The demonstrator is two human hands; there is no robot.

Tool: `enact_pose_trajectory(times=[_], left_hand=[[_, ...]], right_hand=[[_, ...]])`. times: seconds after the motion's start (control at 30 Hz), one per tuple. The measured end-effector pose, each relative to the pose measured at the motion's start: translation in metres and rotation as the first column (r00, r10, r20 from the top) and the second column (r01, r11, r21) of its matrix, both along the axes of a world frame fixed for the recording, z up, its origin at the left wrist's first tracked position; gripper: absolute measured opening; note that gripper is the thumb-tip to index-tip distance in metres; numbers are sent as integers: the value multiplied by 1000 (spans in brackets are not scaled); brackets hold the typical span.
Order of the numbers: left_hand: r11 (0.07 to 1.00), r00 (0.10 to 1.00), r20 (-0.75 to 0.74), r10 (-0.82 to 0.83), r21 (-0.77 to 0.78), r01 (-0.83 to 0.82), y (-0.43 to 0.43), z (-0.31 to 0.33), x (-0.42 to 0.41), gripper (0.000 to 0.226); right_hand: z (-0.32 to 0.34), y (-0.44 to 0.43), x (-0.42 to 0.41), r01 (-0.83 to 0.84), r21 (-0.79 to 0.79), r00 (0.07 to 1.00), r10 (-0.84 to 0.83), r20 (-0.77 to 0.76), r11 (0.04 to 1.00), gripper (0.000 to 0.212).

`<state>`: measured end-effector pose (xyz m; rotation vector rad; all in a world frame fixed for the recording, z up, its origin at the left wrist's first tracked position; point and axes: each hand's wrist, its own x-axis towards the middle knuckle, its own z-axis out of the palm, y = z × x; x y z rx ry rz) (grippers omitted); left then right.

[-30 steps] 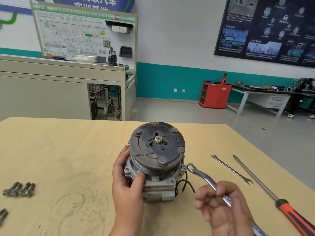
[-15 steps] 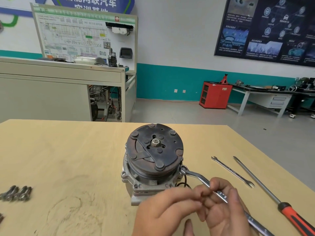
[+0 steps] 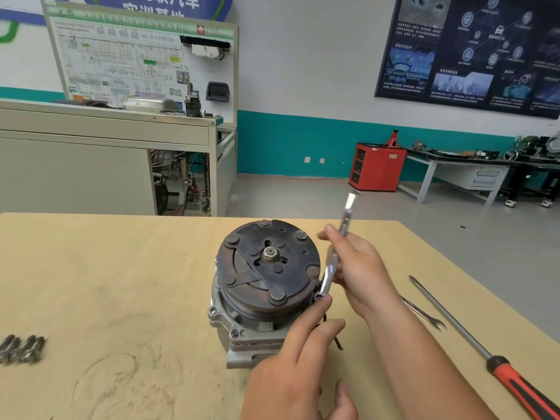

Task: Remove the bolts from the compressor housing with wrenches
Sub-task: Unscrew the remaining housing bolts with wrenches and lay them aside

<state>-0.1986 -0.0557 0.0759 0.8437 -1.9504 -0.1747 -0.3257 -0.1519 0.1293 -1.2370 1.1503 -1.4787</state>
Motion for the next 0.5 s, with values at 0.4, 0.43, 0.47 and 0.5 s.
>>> enact_pose_trajectory(times=[0.4, 0.43, 0.47, 0.5], left_hand=[[993, 987, -155, -42, -117, 24, -3, -4, 9, 38], [991, 985, -167, -46, -134, 24, -3, -4, 10, 37], [989, 982, -179, -52, -149, 25, -3, -4, 12, 36], [986, 980, -187, -60, -162, 30, -2, -5, 14, 36]], right_hand=[[-18, 82, -18, 196, -292, 846, -11, 533, 936, 46], [-26, 93, -15, 212, -315, 866, -28, 500, 925, 47], [-32, 102, -10, 223, -331, 884, -47, 465, 917, 45], [-38, 109, -5, 228, -330, 898, -66, 436, 916, 41]])
